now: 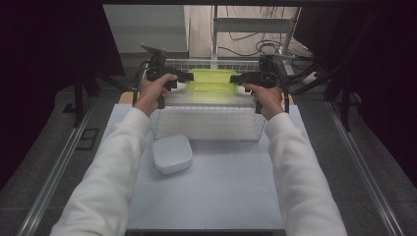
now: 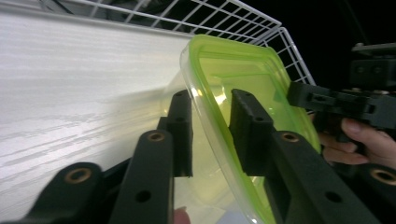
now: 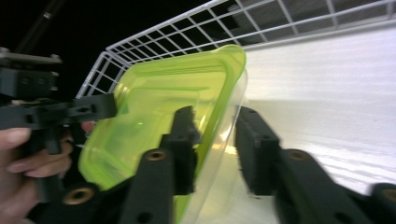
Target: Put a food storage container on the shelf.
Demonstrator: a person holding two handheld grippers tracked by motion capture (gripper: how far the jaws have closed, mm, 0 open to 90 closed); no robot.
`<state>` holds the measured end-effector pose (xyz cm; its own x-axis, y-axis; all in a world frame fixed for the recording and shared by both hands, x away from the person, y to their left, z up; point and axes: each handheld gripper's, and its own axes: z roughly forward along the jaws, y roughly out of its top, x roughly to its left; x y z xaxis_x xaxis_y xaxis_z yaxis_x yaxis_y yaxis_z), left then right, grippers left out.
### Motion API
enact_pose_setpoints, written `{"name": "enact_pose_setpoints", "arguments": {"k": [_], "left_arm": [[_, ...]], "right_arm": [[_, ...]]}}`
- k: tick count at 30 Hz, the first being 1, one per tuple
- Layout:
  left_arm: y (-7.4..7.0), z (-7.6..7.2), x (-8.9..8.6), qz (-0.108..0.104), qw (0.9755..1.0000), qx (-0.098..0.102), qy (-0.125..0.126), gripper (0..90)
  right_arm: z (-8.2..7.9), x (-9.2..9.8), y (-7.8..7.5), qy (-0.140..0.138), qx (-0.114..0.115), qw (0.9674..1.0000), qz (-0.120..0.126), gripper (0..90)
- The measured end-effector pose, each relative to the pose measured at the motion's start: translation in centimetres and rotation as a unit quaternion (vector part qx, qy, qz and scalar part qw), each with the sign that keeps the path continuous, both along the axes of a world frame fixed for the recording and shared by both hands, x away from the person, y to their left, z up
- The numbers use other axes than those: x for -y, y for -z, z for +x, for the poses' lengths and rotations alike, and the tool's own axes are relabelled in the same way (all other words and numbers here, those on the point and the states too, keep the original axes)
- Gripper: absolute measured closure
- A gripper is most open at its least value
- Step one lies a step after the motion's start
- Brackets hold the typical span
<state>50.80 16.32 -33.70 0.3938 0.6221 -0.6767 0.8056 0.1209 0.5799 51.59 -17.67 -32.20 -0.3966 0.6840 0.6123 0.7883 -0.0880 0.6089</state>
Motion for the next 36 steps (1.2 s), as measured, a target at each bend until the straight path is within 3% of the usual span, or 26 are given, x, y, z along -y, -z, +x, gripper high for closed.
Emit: {"name": "enact_pose_setpoints", "arguments": {"k": [2,5,6,7,9,11,14,17,20,22,23,24,25,28,30,31,32,33,34,36], "left_arm": [[-0.2,-0.3,0.0,0.014,0.9997,0.015,-0.01,58.1],[-0.6,-0.7,-0.1,0.021,0.9991,0.033,-0.015,43.5],[-0.8,-0.9,-0.2,0.022,0.9988,0.042,-0.017,43.5],[-1.2,-1.3,-0.2,0.027,0.998,0.054,-0.018,37.8],[-1.5,-1.8,-0.3,0.033,0.9971,0.065,-0.019,33.0],[-1.7,-2.1,-0.3,0.036,0.9967,0.071,-0.015,31.3],[-2.4,-3.7,-0.2,0.051,0.9942,0.095,-0.008,28.0],[-2.7,-4.6,-0.3,0.047,0.9934,0.104,-0.005,27.1],[-3.1,-6.8,-0.4,0.069,0.9892,0.13,0.001,27.0],[-3.0,-8.0,-0.4,0.087,0.9864,0.139,0.009,26.6],[-3.0,-8.0,-0.4,0.087,0.9864,0.139,0.009,26.4],[-2.8,-9.3,-0.5,0.101,0.9837,0.148,0.012,26.3],[-2.8,-9.3,-0.5,0.101,0.9837,0.148,0.012,26.3],[-1.9,-11.8,-0.9,0.104,0.9823,0.155,0.013,26.2],[-1.6,-12.6,-1.0,0.11,0.9811,0.158,0.013,26.3],[-1.2,-13.3,-1.0,0.114,0.9805,0.159,0.014,26.3],[-0.7,-14.3,-1.2,0.104,0.9812,0.161,0.018,26.4],[-0.7,-14.3,-1.2,0.104,0.9812,0.161,0.018,26.4],[0.1,-15.7,-1.3,0.103,0.9807,0.165,0.022,26.4],[0.8,-16.7,-1.4,0.106,0.9799,0.167,0.022,26.7]], "right_arm": [[-0.2,-0.1,-0.1,0.003,0.008,1.0,-0.001,52.3],[-0.6,-0.2,-0.5,0.006,0.025,0.9997,0.001,45.1],[-0.8,-0.3,-0.7,0.009,0.035,0.9993,-0.007,42.5],[-1.5,-0.5,-1.3,0.022,0.058,0.9978,-0.023,37.6],[-1.9,-0.6,-1.7,0.024,0.071,0.9966,-0.033,34.6],[-2.2,-0.6,-1.8,0.024,0.077,0.9962,-0.033,33.5],[-3.3,-0.5,-2.5,0.014,0.093,0.9952,-0.025,31.8],[-4.0,-0.3,-2.8,0.006,0.1,0.9948,-0.021,31.5],[-5.4,0.4,-3.3,-0.007,0.117,0.9928,-0.024,31.2],[-6.3,1.0,-3.4,-0.016,0.133,0.9905,-0.033,31.1],[-6.9,1.4,-3.3,-0.024,0.145,0.9883,-0.041,31.0],[-7.3,1.6,-3.3,-0.029,0.153,0.9867,-0.045,30.9],[-7.3,1.6,-3.3,-0.029,0.153,0.9867,-0.045,30.9],[-9.5,2.8,-2.8,-0.05,0.177,0.98,-0.076,30.9],[-10.1,3.1,-2.6,-0.054,0.181,0.9785,-0.083,30.8],[-10.8,3.4,-2.4,-0.059,0.184,0.9773,-0.088,30.9],[-11.9,3.9,-1.8,-0.069,0.19,0.9751,-0.09,30.8],[-12.3,4.0,-1.6,-0.072,0.194,0.9743,-0.09,30.9],[-12.9,4.3,-1.2,-0.075,0.196,0.9736,-0.09,30.8],[-14.1,4.7,-0.2,-0.081,0.203,0.9711,-0.096,30.9]]}}
